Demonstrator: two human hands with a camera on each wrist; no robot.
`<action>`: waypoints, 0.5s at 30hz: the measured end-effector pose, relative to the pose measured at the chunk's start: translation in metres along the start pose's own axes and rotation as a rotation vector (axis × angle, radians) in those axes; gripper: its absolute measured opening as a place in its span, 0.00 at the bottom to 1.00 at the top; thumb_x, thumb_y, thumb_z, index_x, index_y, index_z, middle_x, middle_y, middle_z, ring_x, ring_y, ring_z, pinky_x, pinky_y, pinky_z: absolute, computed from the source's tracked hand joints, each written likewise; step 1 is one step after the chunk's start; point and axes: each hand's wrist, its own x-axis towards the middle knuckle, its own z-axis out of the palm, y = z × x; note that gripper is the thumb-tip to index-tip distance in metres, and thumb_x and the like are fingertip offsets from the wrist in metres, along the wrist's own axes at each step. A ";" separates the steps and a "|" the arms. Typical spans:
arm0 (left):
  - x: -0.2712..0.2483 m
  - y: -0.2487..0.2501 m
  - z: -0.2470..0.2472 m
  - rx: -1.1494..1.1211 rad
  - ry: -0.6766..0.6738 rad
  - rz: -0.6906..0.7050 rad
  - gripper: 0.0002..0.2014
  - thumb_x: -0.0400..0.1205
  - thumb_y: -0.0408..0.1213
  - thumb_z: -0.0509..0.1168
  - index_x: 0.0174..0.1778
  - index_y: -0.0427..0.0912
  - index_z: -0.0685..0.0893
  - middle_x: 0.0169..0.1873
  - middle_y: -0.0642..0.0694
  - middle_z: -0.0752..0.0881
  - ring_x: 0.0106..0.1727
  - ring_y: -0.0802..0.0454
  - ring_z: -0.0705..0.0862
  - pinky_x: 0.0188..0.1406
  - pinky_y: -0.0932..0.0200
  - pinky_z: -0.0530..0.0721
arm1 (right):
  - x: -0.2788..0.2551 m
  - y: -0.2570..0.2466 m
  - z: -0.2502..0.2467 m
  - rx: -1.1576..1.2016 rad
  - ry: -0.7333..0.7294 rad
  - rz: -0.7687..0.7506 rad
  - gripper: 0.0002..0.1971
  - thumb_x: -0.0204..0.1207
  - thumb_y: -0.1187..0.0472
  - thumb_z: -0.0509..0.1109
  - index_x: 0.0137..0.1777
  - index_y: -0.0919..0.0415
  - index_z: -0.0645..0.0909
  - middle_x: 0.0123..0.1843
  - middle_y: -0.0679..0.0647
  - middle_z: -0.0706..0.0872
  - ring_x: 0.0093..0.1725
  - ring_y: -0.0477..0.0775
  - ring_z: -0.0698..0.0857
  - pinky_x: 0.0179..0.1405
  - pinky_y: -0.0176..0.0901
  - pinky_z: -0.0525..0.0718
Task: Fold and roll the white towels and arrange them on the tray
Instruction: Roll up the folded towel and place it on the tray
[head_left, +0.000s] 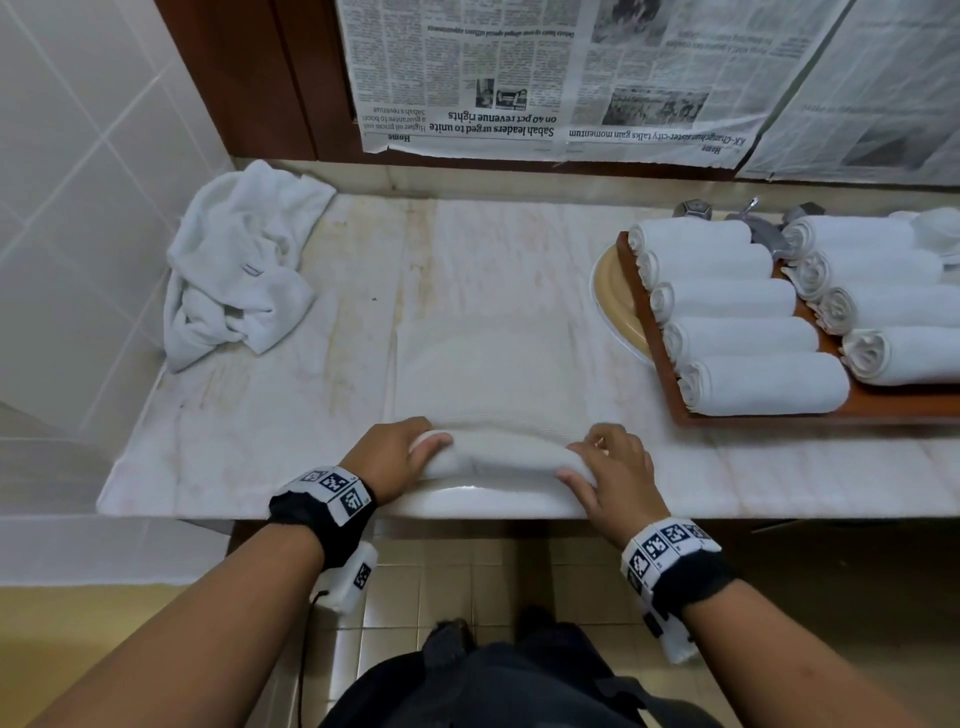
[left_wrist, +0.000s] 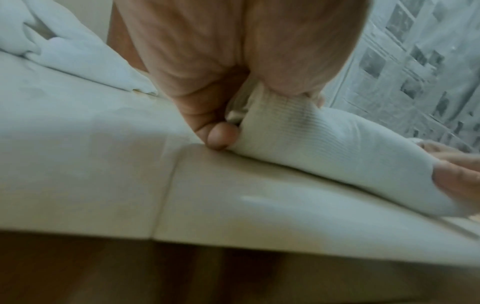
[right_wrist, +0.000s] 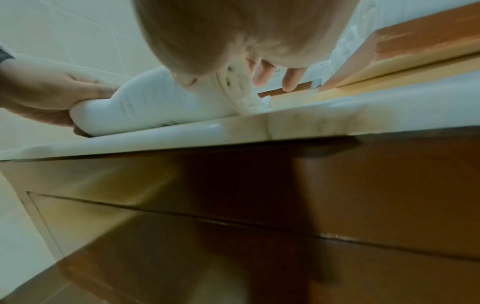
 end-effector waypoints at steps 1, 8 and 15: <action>0.001 -0.002 -0.001 -0.008 0.008 -0.021 0.17 0.86 0.56 0.59 0.45 0.48 0.84 0.41 0.53 0.87 0.44 0.54 0.83 0.46 0.58 0.74 | 0.004 0.000 -0.002 -0.005 -0.016 0.008 0.30 0.77 0.31 0.53 0.60 0.51 0.86 0.65 0.50 0.77 0.64 0.54 0.72 0.60 0.48 0.68; -0.015 -0.006 0.001 -0.058 0.177 -0.130 0.13 0.85 0.55 0.61 0.41 0.53 0.84 0.44 0.54 0.89 0.46 0.56 0.83 0.43 0.66 0.72 | 0.030 -0.013 -0.026 -0.011 -0.205 0.034 0.33 0.76 0.28 0.43 0.48 0.48 0.84 0.48 0.43 0.83 0.50 0.49 0.81 0.59 0.51 0.73; -0.027 0.008 0.011 0.315 0.426 0.035 0.12 0.83 0.48 0.57 0.48 0.45 0.79 0.46 0.45 0.80 0.45 0.43 0.79 0.44 0.50 0.79 | 0.054 -0.027 -0.034 -0.066 -0.379 0.121 0.22 0.88 0.41 0.50 0.37 0.49 0.74 0.34 0.48 0.82 0.36 0.51 0.80 0.54 0.51 0.72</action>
